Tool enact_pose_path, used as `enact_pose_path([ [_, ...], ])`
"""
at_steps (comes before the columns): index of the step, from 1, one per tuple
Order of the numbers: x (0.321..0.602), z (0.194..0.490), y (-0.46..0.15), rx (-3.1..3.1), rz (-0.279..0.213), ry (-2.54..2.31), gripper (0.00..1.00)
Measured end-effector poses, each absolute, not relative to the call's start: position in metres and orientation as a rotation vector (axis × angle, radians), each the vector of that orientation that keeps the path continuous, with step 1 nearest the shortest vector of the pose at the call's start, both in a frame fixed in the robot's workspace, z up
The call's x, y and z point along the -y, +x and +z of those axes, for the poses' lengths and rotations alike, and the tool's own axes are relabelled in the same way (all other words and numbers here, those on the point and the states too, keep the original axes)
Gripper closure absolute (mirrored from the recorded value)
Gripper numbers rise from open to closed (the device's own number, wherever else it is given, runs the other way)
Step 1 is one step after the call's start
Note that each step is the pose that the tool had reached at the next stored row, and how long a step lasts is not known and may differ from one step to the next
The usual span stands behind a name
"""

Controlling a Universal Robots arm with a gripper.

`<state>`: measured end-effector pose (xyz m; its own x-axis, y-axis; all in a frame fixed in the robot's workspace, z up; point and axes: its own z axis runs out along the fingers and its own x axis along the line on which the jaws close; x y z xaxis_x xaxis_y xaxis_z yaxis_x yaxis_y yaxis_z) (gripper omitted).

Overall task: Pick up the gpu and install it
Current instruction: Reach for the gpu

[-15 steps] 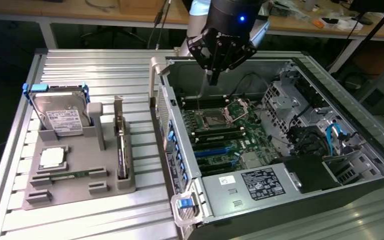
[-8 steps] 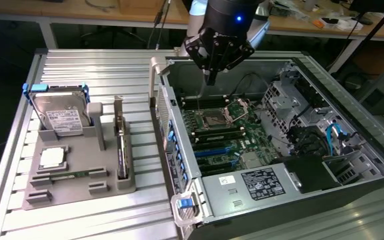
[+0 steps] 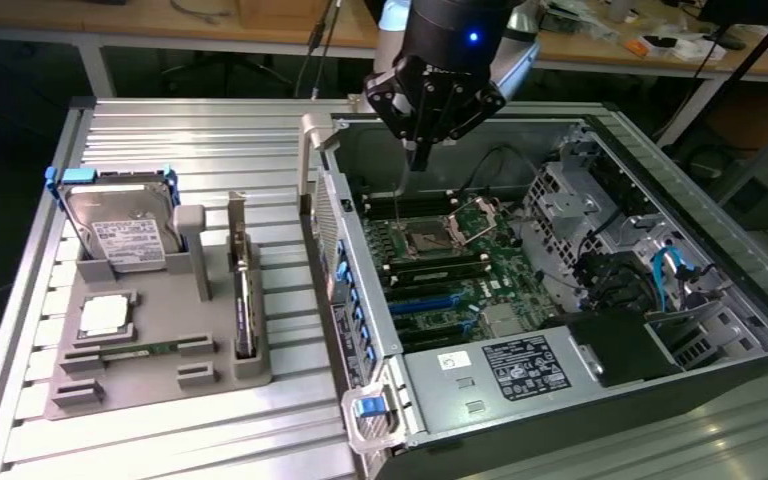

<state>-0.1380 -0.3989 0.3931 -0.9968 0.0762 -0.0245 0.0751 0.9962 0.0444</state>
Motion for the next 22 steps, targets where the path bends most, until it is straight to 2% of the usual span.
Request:
enact_pose_path([
  [22, 0.3989, 0.393, -0.145, -3.112, 0.068, 0.118, 0.89],
])
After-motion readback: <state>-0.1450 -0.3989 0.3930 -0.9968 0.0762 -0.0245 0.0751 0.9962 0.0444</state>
